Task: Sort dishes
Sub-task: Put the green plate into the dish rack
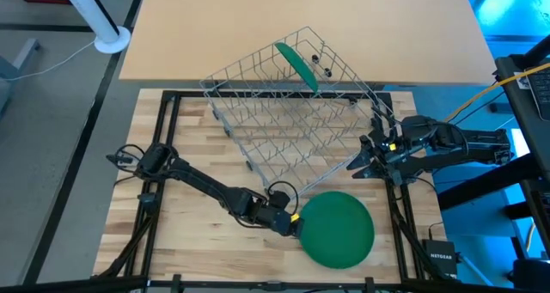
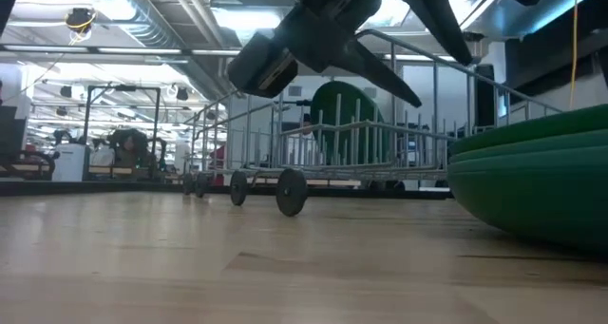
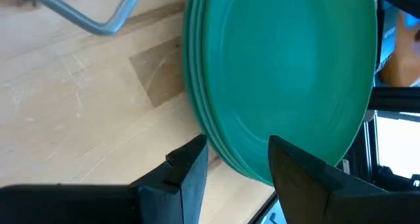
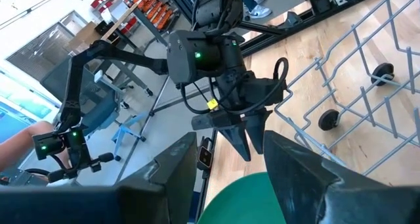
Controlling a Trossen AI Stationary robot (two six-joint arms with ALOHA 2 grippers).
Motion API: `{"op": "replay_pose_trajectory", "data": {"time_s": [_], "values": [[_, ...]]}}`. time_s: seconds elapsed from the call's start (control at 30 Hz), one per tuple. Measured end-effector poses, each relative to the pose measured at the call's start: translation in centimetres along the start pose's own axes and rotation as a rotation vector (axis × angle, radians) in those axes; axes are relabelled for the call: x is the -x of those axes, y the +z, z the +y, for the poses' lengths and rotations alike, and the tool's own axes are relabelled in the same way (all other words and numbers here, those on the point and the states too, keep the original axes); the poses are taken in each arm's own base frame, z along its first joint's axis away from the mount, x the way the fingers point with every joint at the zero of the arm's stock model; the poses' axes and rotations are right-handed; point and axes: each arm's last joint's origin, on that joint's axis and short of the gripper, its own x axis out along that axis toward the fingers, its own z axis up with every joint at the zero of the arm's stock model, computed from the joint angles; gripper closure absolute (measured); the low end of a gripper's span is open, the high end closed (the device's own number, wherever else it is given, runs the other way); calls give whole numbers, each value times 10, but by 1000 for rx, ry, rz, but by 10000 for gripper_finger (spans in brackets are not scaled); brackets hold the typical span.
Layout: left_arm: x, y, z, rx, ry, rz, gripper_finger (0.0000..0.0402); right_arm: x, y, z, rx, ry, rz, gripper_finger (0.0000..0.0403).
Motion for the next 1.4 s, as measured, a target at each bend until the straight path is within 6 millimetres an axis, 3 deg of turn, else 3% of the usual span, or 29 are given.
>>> {"op": "replay_pose_trajectory", "data": {"time_s": [0.2,0.47,0.8,0.97,1.4], "values": [[1,-5,-2,29,-18,11,251,0,-1,-1,-11,-4,10,223],[6,-24,-3,18,-26,39,251,2,-17,-5,-157,25,212,223],[12,-46,-3,-30,-37,-20,251,13,-47,-25,-431,-398,403,223],[12,-55,0,-70,-33,-43,251,13,-51,-28,-503,-478,436,223],[-2,-58,8,-113,-1,-119,251,-17,-55,-39,-543,-639,573,224]]}}
